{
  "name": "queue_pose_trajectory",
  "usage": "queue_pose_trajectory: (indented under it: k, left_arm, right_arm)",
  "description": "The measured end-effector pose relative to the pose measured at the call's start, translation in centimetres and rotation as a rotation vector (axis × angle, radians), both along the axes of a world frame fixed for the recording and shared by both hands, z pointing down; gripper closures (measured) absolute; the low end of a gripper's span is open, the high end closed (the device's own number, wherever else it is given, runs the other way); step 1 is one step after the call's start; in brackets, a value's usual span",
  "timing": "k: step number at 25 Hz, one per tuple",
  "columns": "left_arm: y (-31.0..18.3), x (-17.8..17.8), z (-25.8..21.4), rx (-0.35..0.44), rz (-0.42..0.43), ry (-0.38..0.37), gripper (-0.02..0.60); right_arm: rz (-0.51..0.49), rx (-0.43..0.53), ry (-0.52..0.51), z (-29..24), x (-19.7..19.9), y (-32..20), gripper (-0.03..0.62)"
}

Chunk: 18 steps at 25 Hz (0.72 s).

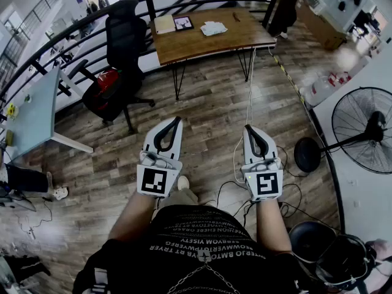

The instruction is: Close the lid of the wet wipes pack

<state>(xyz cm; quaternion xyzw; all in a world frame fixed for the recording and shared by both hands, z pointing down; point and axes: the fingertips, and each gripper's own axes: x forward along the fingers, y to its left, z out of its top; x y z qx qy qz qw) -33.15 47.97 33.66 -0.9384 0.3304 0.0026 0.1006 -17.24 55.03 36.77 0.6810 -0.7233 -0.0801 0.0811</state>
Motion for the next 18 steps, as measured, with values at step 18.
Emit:
queue_pose_trajectory:
  k: [18]
  left_arm:
    - [-9.3, -1.6, 2.5, -0.014, 0.019, -0.052, 0.554]
  right_arm:
    - [0.004, -0.030, -0.089, 0.8, -2.3, -7.6, 0.495]
